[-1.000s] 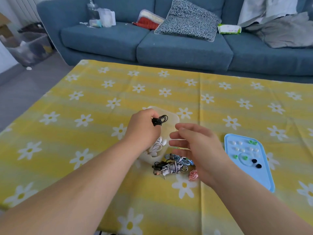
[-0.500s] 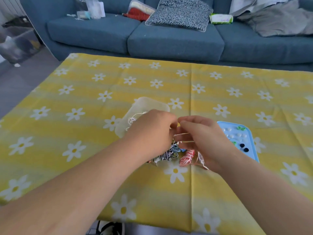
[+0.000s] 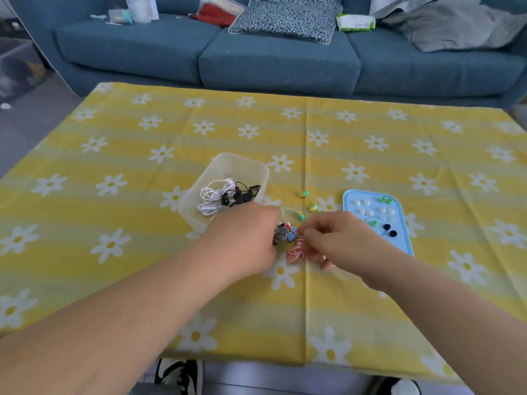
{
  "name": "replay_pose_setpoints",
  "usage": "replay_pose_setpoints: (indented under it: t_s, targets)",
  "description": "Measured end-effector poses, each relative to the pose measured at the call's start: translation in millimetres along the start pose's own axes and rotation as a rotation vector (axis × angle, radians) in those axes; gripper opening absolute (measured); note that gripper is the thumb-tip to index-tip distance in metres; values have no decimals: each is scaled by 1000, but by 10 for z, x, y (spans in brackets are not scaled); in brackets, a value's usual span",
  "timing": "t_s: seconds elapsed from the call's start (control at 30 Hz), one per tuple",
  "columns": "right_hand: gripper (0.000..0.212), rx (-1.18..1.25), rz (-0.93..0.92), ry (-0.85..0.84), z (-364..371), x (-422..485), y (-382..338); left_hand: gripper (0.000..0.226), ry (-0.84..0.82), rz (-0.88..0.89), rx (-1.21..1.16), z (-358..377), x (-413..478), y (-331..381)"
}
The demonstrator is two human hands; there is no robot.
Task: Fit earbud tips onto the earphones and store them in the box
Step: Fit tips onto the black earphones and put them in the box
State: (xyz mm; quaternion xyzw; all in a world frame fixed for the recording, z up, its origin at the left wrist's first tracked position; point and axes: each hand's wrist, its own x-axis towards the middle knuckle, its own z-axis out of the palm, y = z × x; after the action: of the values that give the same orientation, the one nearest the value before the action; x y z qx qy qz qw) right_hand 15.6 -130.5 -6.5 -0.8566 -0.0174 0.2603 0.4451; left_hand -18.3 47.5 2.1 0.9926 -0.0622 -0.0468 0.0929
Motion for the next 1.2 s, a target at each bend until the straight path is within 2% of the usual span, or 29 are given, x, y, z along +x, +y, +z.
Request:
replay_pose_setpoints:
  t_s: [0.1,0.17,0.23,0.33,0.4,0.53,0.67,0.97,1.1,1.2]
  targets:
    - [16,40,-23,-15,-7,-19,27,20,66,-97,-157,-259,-1,24]
    - [11,80,-51,-6,-17,-38,14,14,79,-183,-319,-411,-2,29]
    - [20,161,-84,3,-31,-60,-16,2,79,-206,-503,-508,9,34]
    - [42,319,-122,-14,-48,-98,-79,14,60,-196,-805,-634,-13,82]
    - [50,374,-162,-43,-54,-128,-98,18,68,-202,-895,-726,-42,122]
    - [54,495,-235,-63,-92,-142,-70,23,72,-122,-942,-852,-57,220]
    - [42,597,-286,-52,-146,-157,-40,27,12,-61,-1007,-850,-51,305]
    - [38,1028,-233,-164,-466,-273,-12,21,-104,-68,-1257,-713,83,499]
    - [36,1010,-258,-101,-540,-334,120,13,-151,-75,-1272,-609,167,637]
    - [32,996,-256,-28,-618,-382,209,15,-160,-45,-1229,-512,212,738]
